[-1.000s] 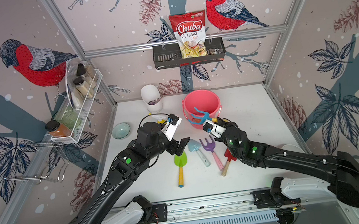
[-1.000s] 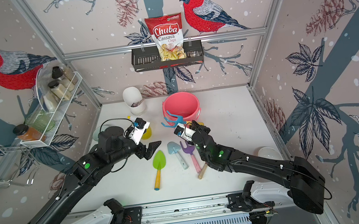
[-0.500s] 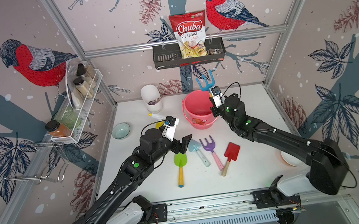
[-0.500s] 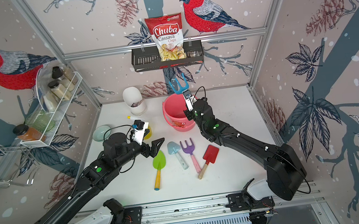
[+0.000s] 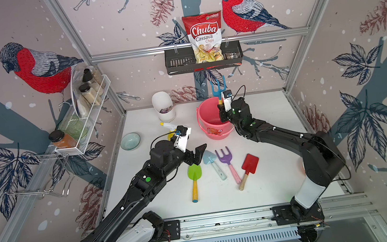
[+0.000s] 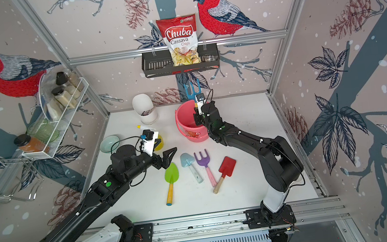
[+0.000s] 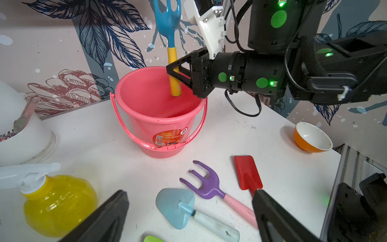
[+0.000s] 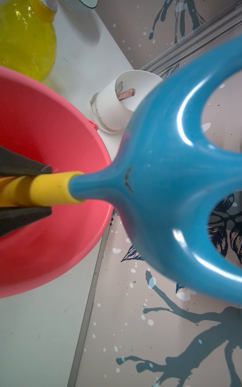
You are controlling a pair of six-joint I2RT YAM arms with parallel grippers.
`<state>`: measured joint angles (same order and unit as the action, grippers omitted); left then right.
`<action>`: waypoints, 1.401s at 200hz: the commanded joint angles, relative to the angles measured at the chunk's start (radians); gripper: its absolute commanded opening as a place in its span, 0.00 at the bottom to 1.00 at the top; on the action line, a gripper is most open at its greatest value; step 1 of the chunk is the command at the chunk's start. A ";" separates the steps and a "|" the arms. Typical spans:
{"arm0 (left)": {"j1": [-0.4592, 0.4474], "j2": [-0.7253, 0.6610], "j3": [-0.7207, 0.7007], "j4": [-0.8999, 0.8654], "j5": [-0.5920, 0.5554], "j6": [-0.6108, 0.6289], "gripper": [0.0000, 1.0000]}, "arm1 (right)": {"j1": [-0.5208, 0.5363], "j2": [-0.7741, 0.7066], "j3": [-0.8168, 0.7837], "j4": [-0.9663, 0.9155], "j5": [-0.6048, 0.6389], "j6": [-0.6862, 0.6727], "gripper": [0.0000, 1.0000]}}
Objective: Organize the gardening tools
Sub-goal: Place the gardening tool in the container.
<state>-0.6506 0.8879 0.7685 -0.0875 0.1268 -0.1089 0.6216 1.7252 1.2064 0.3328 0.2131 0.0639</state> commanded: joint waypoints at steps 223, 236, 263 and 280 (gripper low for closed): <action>0.022 0.000 -0.033 0.021 -0.005 -0.007 0.96 | 0.013 0.181 0.197 -0.195 0.039 0.116 0.53; 0.022 -0.004 -0.033 0.008 -0.012 -0.010 0.96 | 0.015 0.175 0.197 -0.196 0.046 0.118 0.56; 0.022 -0.013 -0.031 -0.036 -0.020 -0.038 0.96 | 0.019 0.151 0.194 -0.202 0.057 0.124 0.60; 0.022 -0.015 -0.039 -0.078 -0.018 -0.092 0.96 | 0.030 0.114 0.183 -0.202 0.078 0.122 0.64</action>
<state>-0.6323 0.8772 0.7387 -0.1188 0.1158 -0.1329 0.6399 1.8835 1.3941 0.1291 0.2462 0.1661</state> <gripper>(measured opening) 0.964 0.617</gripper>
